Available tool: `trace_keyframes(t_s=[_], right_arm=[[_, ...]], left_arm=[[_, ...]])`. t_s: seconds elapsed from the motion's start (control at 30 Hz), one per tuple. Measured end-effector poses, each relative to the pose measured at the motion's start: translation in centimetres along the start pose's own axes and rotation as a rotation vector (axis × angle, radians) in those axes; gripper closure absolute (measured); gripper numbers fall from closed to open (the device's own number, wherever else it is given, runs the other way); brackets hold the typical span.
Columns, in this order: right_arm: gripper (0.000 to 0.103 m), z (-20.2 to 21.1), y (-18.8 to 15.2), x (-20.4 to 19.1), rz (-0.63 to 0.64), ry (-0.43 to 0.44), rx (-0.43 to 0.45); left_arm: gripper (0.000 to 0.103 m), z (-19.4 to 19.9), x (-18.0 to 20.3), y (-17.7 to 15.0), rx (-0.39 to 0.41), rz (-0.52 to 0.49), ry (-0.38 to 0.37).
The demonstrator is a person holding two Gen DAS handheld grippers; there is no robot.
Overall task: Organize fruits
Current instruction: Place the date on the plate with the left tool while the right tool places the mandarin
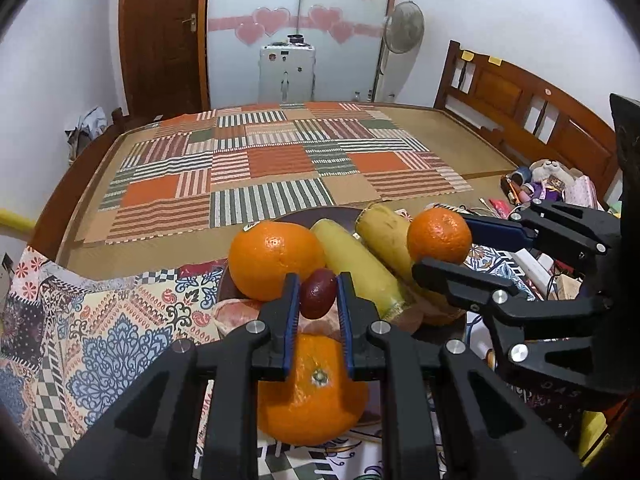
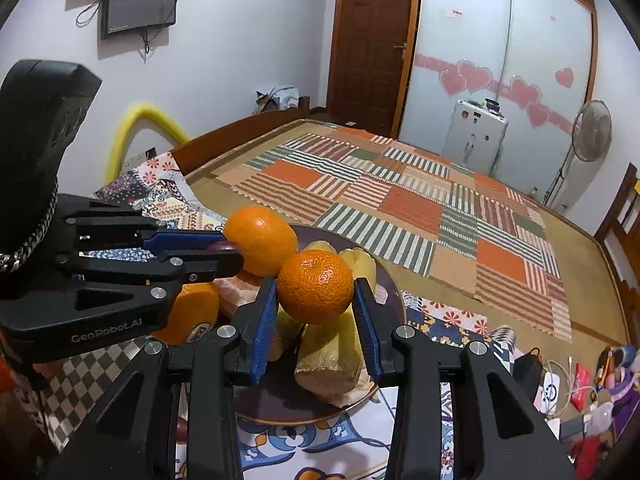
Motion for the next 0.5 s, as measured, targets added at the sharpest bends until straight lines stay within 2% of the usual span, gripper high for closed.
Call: trace_keyframes(t_s=[0.1,0.5], right_arm=[[0.068,-0.3,0.1,-0.2,0.009,-0.004,-0.009],[0.068,-1.7,1.1,-2.0,0.033,0.026,-0.037]], left_arm=[[0.078,-0.2,0.1,0.1,-0.016,0.018,-0.036],[0.077,2.2,-2.6,0.7,0.039,0.029,0.031]])
Point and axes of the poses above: each gripper's, at about its wrist camera, not at the fingertips, and z roughly against the way its jaws point, x to its right, y to its top, the point moved 10 cm from there along -z, roughly the way its jaws point, and after that the axes turned 7 degrees about -z, right-handed, at the moved point
